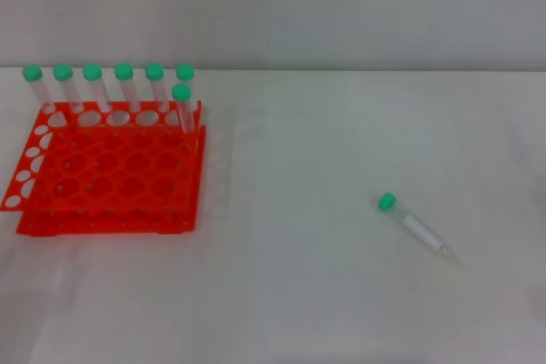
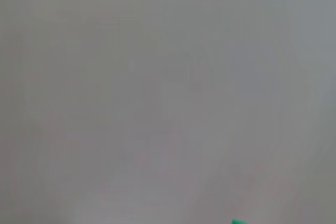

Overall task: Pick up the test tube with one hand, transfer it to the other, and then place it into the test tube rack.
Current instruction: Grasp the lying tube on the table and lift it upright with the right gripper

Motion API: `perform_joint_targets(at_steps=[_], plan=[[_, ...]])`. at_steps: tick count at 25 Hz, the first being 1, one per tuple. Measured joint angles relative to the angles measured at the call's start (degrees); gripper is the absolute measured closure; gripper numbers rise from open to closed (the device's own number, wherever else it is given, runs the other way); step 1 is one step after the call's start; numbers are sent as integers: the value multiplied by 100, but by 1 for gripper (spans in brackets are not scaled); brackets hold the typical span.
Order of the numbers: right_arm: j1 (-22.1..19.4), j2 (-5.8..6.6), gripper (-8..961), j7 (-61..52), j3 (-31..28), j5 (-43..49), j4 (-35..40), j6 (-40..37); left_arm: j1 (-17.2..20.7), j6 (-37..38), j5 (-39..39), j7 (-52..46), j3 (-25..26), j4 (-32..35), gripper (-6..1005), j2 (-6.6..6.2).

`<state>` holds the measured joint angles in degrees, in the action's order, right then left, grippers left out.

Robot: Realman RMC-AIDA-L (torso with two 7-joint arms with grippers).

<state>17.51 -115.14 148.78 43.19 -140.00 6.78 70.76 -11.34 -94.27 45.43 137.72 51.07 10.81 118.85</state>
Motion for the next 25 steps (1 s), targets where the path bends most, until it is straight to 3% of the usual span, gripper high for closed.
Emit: perform_joint_targets(at_steps=[14,22,25], plan=[[159,0,103,-291,171,65,97,247,130,-13,2,8,17,-221,234,17],[260,22,114,-1336,1490,81,1059,188,139,-22,-26,9,-11,-281,235,15],[255,109,118,-1909,1990,298,1718,10,140,-22,-35,10,-15,-281,235,17]])
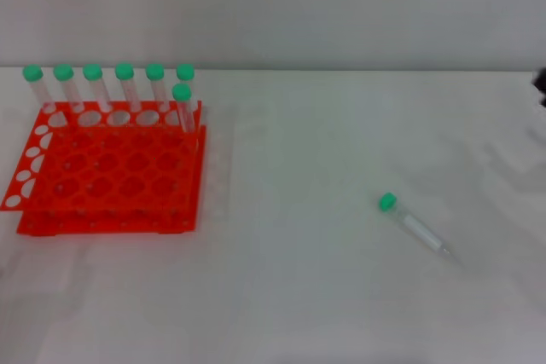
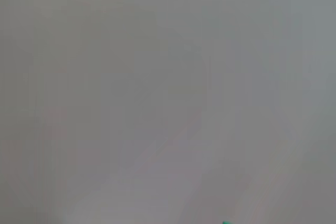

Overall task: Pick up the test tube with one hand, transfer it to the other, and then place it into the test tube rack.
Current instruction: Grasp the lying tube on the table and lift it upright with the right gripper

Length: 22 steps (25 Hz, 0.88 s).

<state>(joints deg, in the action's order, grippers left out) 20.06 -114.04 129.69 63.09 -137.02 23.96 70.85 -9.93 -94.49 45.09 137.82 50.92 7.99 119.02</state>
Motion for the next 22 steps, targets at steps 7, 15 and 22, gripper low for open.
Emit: perform_joint_targets(at_steps=[7,15,22], plan=[[347,269,128,-3778,228,3255,2313,-719,-50,0,-4,0,-4,-17,236,8],[828,-38,139,-8174,237,7584,5252,-3,-27,51,-10,-6,-4,-263,236,8],[1329,-120,149,-10774,1579,9560,6827,1108,-48,62,-10,-22,-3,-290,237,7]])
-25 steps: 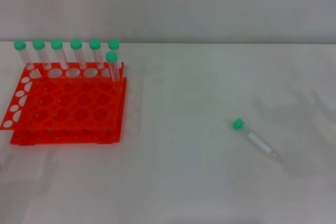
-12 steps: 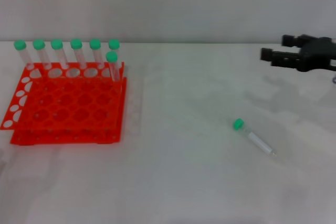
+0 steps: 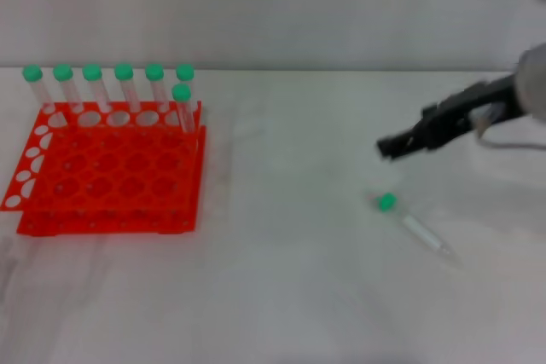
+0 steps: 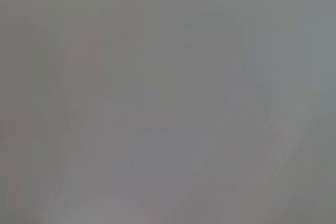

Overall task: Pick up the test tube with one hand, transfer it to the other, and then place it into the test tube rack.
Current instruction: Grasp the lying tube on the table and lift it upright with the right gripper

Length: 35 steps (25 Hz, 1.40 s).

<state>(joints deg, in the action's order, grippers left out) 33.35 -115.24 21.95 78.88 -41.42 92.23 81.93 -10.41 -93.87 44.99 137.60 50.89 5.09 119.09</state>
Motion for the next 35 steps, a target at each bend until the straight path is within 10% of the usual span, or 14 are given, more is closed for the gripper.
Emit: perform_joint_targets(at_steps=[10,26,35], plan=[[1120,-73,163,-2340,2164,1433,-1041,473,22,-144,-265,-26,-1,-93,238,0],[1747,-71,186,-2487,2190,1441,-2832,363,-13,-281,-801,110,0,-157,239,-5],[1883,-71,402,-2420,2198,1439,-3305,169,-22,-282,-802,123,0,-167,240,0]])
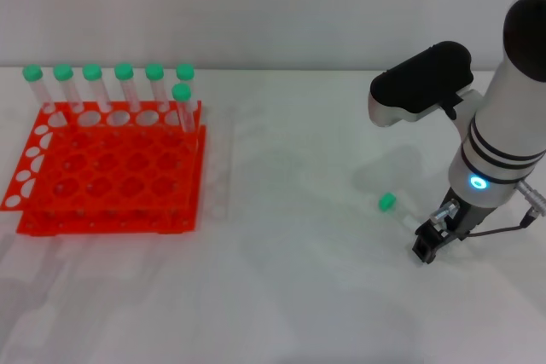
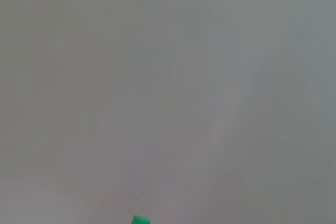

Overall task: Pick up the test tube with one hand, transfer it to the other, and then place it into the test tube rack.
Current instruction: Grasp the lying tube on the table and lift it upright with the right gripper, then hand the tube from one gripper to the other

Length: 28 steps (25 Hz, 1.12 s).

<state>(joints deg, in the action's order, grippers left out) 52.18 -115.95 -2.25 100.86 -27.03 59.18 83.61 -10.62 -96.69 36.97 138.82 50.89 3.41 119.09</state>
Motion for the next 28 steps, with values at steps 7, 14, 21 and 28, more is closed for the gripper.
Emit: perform_joint_targets(at_steps=[7,14,21,28], plan=[[76,8,436,129,4,-22,-228,-112,-4,0,-70,9,0,-79,240,0],[146,1,561,340,4,-55,-425,-135,-11,1,-76,11,0,-142,241,0],[-2,28,768,580,-375,-98,-83,-31,-20,-3,-20,7,40,-140,241,0],[-1024,52,772,1150,-1166,-101,2003,-59,-61,-17,170,-48,57,-141,242,-8]])
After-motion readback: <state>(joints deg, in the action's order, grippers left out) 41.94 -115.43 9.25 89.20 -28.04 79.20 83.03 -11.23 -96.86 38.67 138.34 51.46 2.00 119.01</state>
